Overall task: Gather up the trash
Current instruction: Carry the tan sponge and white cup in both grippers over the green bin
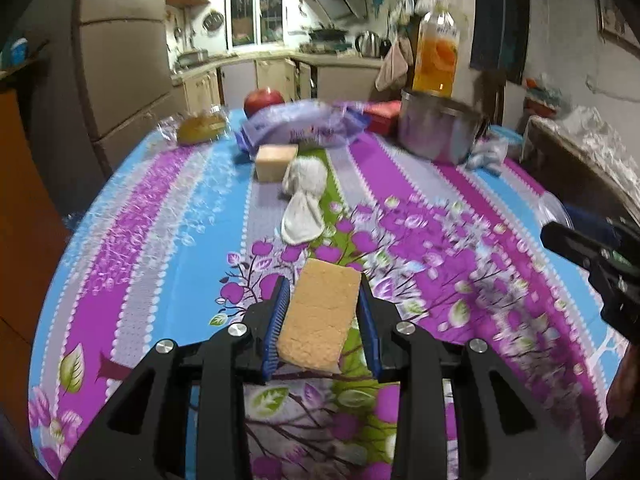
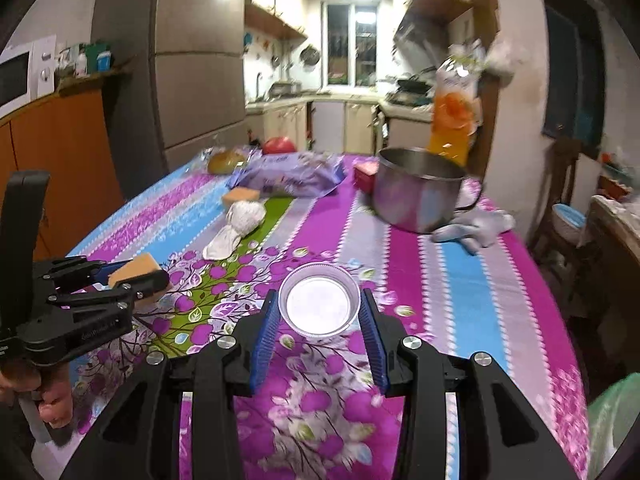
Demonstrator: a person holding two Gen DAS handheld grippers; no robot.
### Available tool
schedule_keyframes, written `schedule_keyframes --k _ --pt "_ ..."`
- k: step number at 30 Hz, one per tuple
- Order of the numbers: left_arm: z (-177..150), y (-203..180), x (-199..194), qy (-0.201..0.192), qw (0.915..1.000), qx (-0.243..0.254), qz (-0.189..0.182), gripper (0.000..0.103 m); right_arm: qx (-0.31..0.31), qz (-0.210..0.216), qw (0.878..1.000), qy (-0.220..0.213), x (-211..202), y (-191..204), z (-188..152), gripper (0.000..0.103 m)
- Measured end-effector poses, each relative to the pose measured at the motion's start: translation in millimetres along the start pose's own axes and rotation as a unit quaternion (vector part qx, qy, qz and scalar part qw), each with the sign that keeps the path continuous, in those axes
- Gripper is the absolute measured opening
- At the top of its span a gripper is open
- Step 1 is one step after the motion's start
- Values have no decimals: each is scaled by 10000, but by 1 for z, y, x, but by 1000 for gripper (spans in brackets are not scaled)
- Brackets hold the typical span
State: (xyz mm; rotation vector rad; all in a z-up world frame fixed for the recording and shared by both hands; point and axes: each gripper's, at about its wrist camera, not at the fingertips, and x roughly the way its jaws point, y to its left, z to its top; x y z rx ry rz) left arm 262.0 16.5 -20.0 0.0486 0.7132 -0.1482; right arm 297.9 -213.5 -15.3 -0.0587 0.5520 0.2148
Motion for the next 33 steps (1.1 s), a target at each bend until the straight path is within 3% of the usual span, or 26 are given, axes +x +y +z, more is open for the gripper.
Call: schedule_keyframes --k 8,12,33 --pt "3 -32 -46 -533 9985 -51 84 31 196 -309 9982 -470 -60 -17 -12 41" --pt "5 -54 -63 -689 9976 7 -42 31 261 -443 9968 -606 -82 -24 -17 41" --pt "14 -146 -92 -959 9931 368 -573 31 639 -1117 9873 -926 -165 -90 -38 41"
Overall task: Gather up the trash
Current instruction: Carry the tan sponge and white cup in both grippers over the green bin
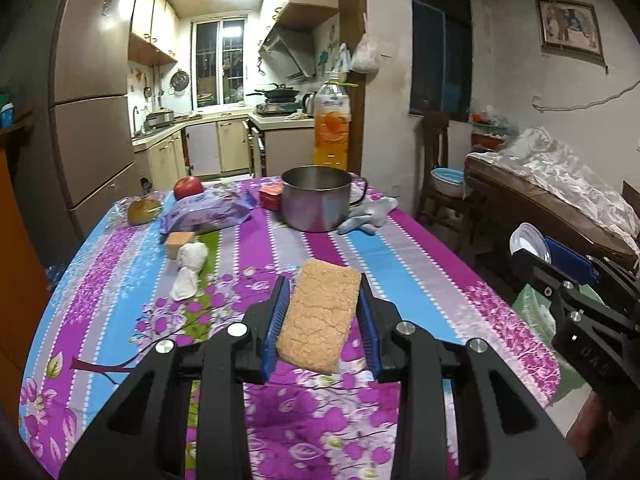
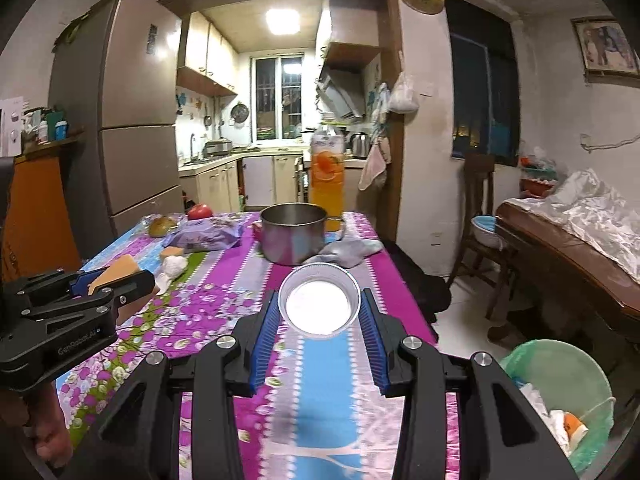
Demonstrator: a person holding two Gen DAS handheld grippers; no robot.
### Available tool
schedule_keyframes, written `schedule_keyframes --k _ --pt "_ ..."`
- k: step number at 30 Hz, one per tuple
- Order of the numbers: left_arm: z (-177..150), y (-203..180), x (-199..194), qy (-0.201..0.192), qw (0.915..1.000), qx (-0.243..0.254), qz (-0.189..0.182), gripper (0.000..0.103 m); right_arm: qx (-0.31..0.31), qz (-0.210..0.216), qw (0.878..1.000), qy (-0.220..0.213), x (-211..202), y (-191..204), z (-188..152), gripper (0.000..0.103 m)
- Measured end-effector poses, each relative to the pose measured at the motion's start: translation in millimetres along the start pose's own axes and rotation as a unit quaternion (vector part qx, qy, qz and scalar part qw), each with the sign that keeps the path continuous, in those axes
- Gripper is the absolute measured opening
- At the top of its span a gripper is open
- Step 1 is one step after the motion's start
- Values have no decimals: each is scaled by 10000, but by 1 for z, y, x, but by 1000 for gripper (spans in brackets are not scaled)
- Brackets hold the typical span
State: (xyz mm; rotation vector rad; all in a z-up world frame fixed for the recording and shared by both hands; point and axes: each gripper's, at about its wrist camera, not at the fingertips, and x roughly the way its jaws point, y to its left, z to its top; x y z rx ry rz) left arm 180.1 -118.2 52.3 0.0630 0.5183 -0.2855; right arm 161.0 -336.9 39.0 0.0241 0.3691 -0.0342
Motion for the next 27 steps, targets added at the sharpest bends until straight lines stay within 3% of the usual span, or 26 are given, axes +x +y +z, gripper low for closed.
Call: schedule_keyframes --k 15,27 --pt "20 -92 12 11 9973 345 -652 32 236 -555 9979 220 -38 -104 4 41" --pt "38 -195 25 141 9862 825 -1425 32 716 -1072 9900 578 -63 -208 1 41"
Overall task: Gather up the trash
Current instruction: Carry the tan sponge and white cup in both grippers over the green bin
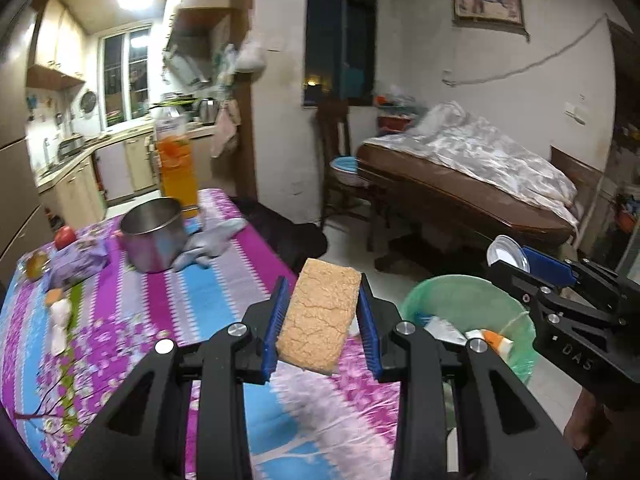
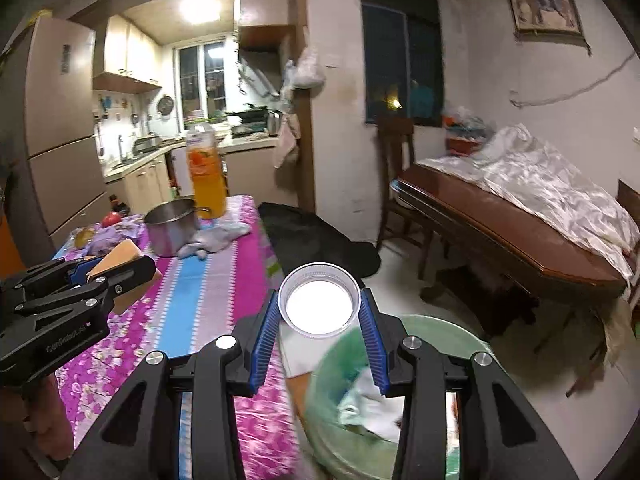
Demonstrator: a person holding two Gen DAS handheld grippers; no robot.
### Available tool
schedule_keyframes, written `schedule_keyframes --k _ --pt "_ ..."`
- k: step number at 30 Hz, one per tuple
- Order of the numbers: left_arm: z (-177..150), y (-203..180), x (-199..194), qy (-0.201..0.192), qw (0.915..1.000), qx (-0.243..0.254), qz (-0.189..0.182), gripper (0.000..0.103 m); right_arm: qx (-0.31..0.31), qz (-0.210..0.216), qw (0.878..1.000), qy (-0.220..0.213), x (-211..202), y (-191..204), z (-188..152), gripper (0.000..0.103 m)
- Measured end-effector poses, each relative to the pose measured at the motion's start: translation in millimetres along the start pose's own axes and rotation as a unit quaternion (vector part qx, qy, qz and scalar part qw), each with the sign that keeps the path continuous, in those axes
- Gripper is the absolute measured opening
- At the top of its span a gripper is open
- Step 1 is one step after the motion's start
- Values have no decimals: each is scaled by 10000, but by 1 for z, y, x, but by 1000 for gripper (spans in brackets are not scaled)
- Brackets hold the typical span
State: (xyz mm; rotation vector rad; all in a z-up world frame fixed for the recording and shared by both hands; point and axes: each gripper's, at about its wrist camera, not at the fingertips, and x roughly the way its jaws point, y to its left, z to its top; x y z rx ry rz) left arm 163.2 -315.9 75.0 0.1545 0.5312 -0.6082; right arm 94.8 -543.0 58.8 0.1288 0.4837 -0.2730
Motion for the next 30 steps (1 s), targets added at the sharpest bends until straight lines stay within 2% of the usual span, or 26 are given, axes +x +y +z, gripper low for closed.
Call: schedule_keyframes --k 9,19,23,30 --pt "2 -64 47 510 9965 384 -531 31 283 -381 9977 489 10 -80 0 41" --pt "-16 -120 105 1377 9835 552 -1036 31 601 -219 9816 1801 71 -154 -23 41" --pt "-21 -128 116 1547 9807 598 -1033 31 534 -226 9747 2160 82 -166 -34 41" --pt "-22 -123 127 1733 9796 537 -865 31 360 -294 9676 2483 91 -182 -35 41"
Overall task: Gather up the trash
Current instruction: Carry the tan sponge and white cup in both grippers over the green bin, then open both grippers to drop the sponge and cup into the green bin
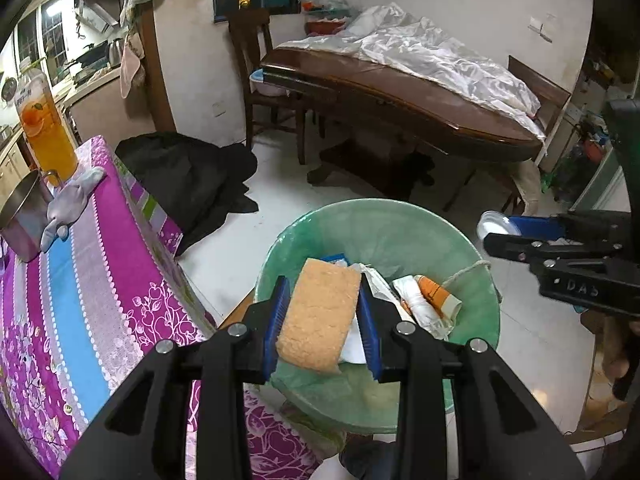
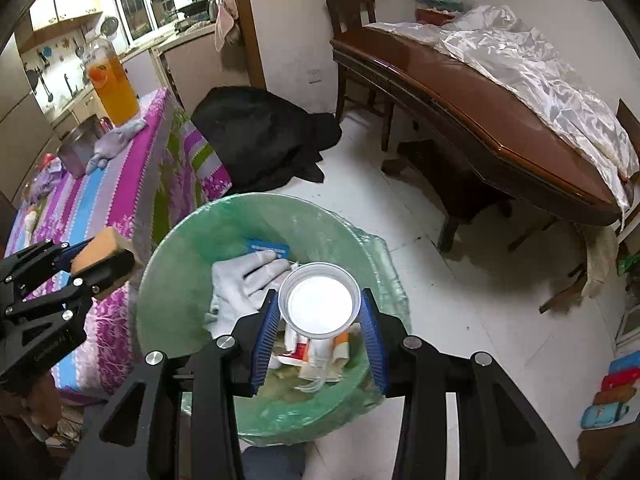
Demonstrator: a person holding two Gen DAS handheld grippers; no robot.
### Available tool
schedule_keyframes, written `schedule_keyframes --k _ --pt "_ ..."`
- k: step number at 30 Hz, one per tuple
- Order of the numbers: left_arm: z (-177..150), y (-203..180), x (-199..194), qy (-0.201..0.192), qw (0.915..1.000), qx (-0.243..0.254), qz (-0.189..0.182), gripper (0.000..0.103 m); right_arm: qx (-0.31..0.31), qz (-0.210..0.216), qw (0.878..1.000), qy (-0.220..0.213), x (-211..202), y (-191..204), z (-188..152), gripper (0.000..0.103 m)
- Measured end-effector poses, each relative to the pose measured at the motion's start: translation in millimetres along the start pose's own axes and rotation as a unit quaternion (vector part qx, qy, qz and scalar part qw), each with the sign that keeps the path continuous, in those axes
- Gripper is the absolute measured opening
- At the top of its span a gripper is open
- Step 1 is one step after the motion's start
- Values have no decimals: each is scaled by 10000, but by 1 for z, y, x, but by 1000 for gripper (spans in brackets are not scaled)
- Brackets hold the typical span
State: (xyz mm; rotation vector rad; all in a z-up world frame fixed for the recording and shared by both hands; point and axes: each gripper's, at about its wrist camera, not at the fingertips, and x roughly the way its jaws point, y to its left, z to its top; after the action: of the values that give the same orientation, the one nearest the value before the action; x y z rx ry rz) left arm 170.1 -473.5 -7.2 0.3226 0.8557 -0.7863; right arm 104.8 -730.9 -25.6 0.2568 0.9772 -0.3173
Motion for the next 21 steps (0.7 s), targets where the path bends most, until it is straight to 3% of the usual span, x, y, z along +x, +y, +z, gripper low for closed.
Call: schedule_keyframes --k 21 --pt "5 -5 8 96 9999 -40 -15 32 -35 80 9999 72 9 6 2 41"
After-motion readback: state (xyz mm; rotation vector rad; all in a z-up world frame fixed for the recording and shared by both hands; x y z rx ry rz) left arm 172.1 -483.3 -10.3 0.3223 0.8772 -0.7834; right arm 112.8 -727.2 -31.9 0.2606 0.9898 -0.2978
